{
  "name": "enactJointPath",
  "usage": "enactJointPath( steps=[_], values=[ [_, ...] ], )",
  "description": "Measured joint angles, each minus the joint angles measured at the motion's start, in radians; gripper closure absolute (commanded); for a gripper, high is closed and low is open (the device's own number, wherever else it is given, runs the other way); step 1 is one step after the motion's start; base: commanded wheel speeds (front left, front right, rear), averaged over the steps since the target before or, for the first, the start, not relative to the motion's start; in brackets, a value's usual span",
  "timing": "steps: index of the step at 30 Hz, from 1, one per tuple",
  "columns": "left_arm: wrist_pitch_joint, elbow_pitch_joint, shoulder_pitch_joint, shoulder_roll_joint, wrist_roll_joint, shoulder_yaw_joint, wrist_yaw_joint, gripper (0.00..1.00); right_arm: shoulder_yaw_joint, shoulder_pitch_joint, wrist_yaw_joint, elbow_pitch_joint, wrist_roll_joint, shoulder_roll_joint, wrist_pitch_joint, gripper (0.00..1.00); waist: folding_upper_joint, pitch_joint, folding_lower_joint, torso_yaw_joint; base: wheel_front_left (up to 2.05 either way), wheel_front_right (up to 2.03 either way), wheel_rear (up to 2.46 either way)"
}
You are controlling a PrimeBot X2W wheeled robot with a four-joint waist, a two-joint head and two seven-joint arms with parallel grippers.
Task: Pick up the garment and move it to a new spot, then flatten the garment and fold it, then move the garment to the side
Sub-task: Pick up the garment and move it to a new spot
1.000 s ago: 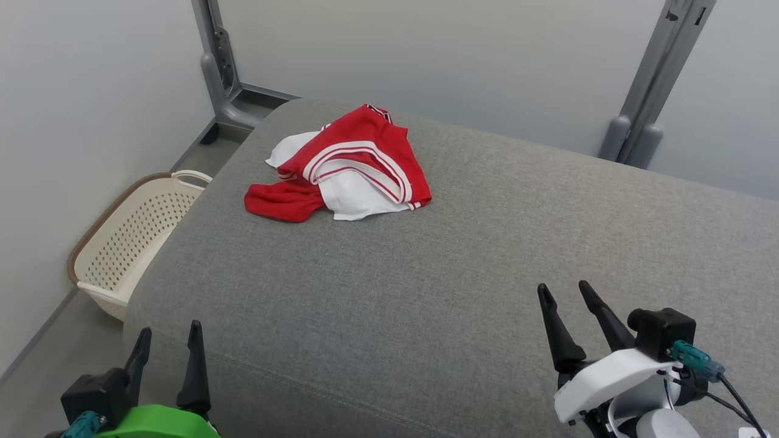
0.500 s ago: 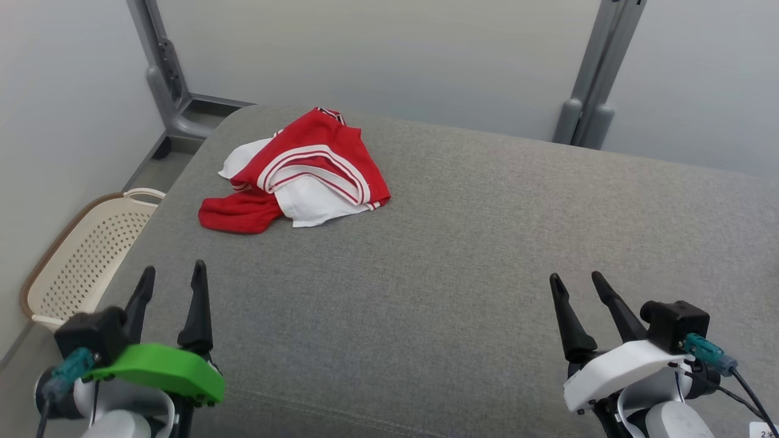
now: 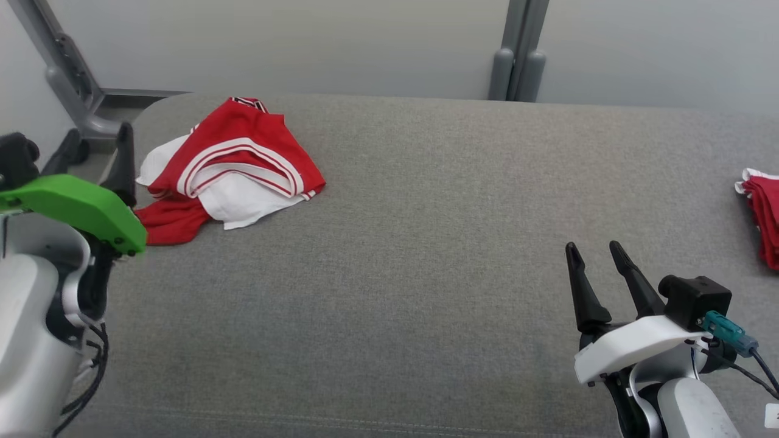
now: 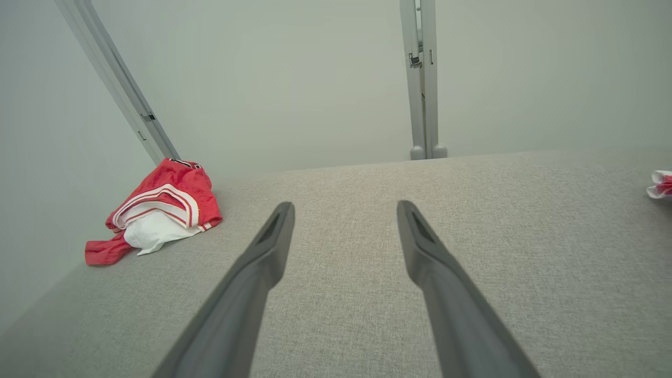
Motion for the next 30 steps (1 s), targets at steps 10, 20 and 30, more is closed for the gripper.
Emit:
enactJointPath(
  steps=[10, 20, 30],
  values=[
    [0.116, 0.177, -0.139, 0.063, -0.045, 0.036, -0.044, 0.0, -0.002, -0.065, 0.0, -0.008, -0.005, 0.0, -0.018, 0.0, 0.0, 0.132, 0.0, -0.085, 0.0, 0.0, 0.0],
    [0.177, 0.207, -0.204, 0.11, -0.082, 0.059, -0.077, 0.0, -0.001, -0.142, 0.0, 0.002, -0.01, 0.0, -0.059, 0.0, 0.0, 0.303, 0.0001, -0.157, 0.0, 0.0, 0.0],
    [0.199, 0.232, -0.201, 0.114, -0.081, 0.052, -0.043, 0.0, 0.018, -0.192, 0.0, 0.015, -0.01, 0.0, -0.08, 0.0, 0.0, 0.438, 0.0001, -0.207, 0.0, 0.0, 0.0]
  ],
)
